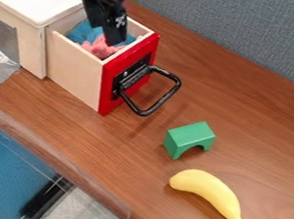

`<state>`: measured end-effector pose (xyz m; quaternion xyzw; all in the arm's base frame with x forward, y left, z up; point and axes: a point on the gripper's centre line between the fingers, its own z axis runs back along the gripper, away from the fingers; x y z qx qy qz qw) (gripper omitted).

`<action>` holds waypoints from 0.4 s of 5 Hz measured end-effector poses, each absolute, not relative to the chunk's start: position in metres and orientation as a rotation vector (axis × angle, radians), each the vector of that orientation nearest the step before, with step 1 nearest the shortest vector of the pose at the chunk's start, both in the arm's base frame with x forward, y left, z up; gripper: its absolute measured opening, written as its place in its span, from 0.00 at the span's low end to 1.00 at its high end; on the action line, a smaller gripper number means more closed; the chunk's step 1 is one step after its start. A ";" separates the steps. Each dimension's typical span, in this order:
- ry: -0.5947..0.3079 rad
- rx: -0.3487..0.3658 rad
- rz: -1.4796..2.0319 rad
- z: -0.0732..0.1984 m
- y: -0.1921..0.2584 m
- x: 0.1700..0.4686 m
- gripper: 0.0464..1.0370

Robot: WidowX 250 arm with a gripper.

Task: Put the pink object in the drawer

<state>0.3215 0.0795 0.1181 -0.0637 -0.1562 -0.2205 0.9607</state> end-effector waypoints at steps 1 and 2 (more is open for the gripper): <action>-0.320 -0.133 -0.462 0.132 0.073 0.317 0.96; -0.264 -0.132 -0.424 0.137 0.069 0.308 0.96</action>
